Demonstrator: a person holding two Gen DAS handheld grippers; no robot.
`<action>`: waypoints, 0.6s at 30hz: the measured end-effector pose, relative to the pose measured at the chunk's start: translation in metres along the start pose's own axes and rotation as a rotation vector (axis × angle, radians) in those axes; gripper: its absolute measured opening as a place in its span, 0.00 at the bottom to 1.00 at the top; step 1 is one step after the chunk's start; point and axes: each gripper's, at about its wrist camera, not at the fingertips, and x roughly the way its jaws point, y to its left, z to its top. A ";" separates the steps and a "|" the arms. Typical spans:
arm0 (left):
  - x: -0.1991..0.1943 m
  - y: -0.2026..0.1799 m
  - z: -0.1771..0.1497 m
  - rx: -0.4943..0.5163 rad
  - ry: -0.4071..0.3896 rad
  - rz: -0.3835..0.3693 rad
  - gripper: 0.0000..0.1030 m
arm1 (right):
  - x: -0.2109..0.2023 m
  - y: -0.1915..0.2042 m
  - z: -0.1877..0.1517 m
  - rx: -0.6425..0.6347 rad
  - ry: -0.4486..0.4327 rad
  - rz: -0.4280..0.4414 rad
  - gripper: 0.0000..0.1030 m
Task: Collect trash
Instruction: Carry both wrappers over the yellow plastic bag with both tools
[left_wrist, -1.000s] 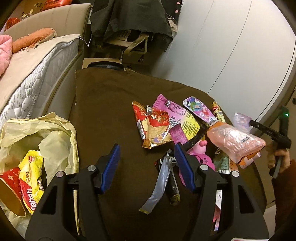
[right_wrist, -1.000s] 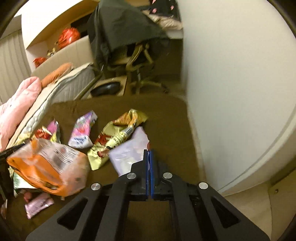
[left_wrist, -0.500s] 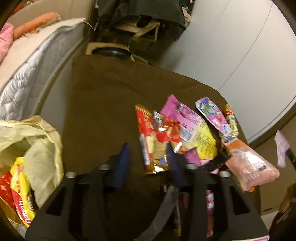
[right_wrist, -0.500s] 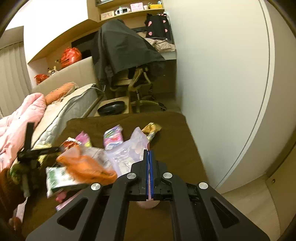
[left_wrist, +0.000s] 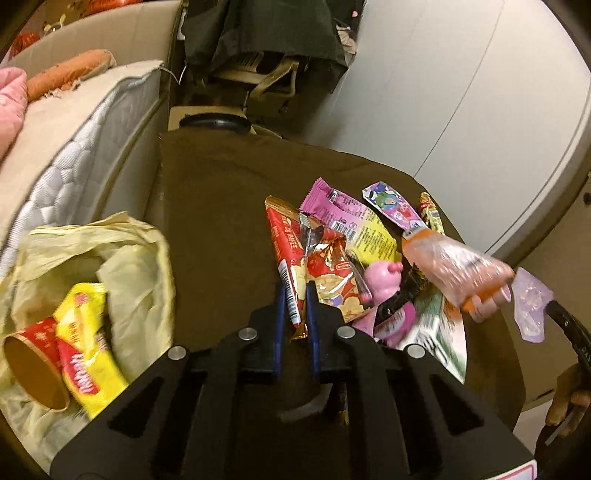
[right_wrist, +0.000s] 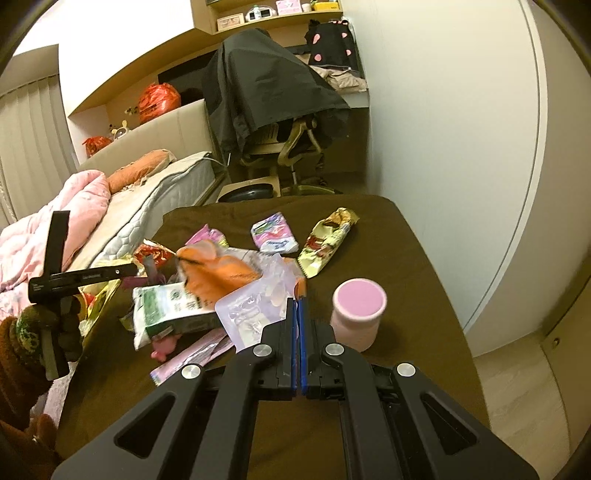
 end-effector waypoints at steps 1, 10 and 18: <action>-0.005 0.000 -0.003 0.006 -0.005 0.002 0.10 | -0.001 0.002 -0.001 0.002 -0.001 0.003 0.02; -0.061 -0.005 -0.027 0.056 -0.084 -0.025 0.10 | -0.018 0.033 -0.010 -0.033 -0.036 0.013 0.02; -0.103 0.009 -0.051 0.063 -0.132 -0.035 0.10 | -0.025 0.071 -0.015 -0.068 -0.052 0.062 0.02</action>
